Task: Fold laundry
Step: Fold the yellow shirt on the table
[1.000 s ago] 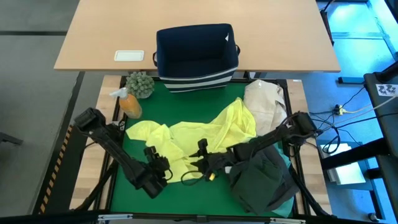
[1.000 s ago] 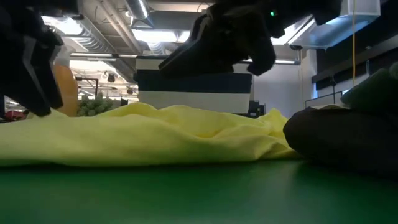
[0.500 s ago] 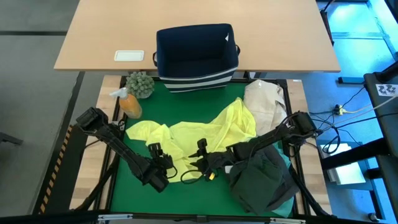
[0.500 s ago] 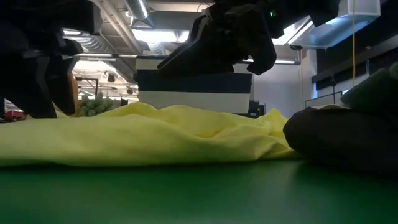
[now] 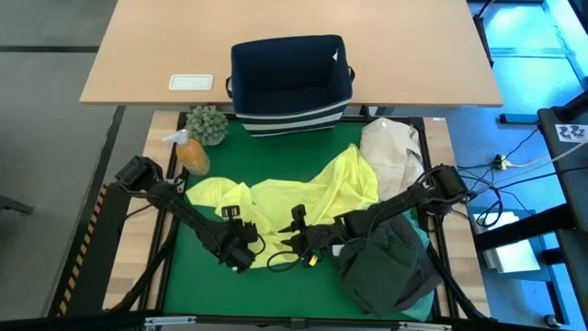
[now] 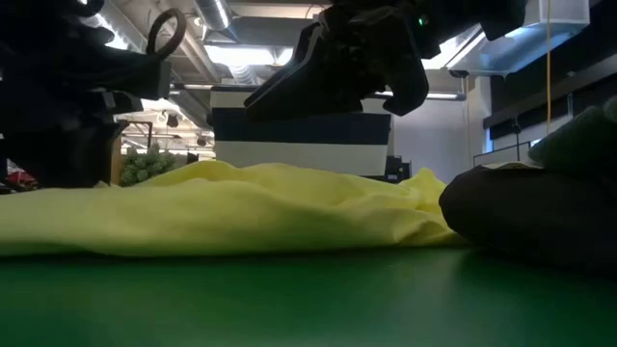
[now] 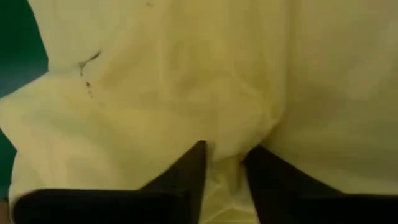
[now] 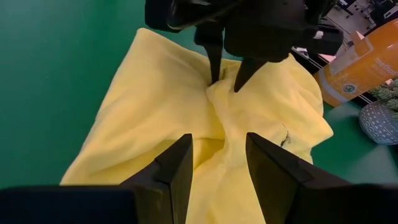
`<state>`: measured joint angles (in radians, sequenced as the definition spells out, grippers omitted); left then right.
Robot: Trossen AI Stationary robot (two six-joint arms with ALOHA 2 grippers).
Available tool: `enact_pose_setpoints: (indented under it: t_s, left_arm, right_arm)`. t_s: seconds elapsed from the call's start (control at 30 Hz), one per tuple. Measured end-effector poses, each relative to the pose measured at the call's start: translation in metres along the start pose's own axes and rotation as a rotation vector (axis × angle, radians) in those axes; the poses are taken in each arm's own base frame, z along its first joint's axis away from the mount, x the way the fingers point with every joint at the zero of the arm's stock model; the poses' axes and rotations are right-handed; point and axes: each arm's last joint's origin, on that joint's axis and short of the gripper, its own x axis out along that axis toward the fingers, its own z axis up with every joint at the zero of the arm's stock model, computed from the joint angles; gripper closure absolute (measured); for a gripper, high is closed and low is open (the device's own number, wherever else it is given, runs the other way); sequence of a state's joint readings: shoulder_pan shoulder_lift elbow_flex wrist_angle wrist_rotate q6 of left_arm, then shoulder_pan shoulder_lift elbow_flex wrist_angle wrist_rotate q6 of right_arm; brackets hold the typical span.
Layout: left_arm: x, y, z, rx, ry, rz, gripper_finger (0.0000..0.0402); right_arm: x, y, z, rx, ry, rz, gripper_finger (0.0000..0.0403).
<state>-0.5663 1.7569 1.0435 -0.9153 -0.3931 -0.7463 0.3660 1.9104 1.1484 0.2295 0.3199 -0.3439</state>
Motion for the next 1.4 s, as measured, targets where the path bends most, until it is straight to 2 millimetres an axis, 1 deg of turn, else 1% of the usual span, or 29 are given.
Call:
enact_pose_setpoints:
  t_s: [0.1,0.13,0.17,0.27,0.37,0.53,0.63,0.73,0.93,1.1,1.27,1.4]
  left_arm:
    - [-0.003,0.0,0.002,0.017,0.0,-0.017,0.0368]
    - [-0.007,0.001,0.003,0.014,-0.007,-0.025,0.0384]
    - [-0.01,0.001,0.005,0.011,-0.015,-0.032,0.039]
    - [-0.023,0.005,0.009,0.019,-0.05,-0.035,0.0396]
    - [-0.035,0.015,0.01,0.001,-0.106,-0.007,0.0398]
    - [-0.052,0.044,0.011,-0.069,-0.183,0.103,0.0399]
    - [-0.056,0.065,0.013,-0.094,-0.195,0.188,0.04]
    - [-0.052,0.085,0.02,-0.111,-0.171,0.252,0.04]
    - [-0.033,0.127,0.035,-0.085,-0.045,0.307,0.04]
    - [-0.02,0.158,0.043,-0.05,0.03,0.332,0.0376]
    - [-0.011,0.178,0.057,0.008,-0.008,0.326,0.034]
    - [-0.008,0.183,0.067,0.037,-0.07,0.286,0.0309]
  right_arm:
    - [-0.002,-0.001,0.002,0.002,-0.007,-0.003,0.0256]
    - [-0.003,-0.002,0.003,0.001,-0.01,-0.004,0.0256]
    - [-0.003,-0.002,0.003,0.001,-0.014,-0.005,0.0256]
    - [-0.006,-0.004,0.006,-0.003,-0.018,-0.008,0.0256]
    - [-0.009,-0.006,0.009,-0.002,-0.026,-0.011,0.0256]
    - [-0.011,-0.007,0.01,-0.002,-0.029,-0.01,0.0256]
    - [-0.012,-0.007,0.011,0.0,-0.032,-0.011,0.0256]
    - [-0.012,-0.007,0.01,-0.001,-0.028,-0.01,0.0256]
    - [-0.012,-0.007,0.01,0.0,-0.029,-0.01,0.0256]
    - [-0.012,-0.007,0.01,0.0,-0.028,-0.009,0.0256]
    - [-0.012,-0.007,0.01,-0.002,-0.028,-0.01,0.0256]
    - [-0.012,-0.007,0.01,-0.003,-0.028,-0.01,0.0256]
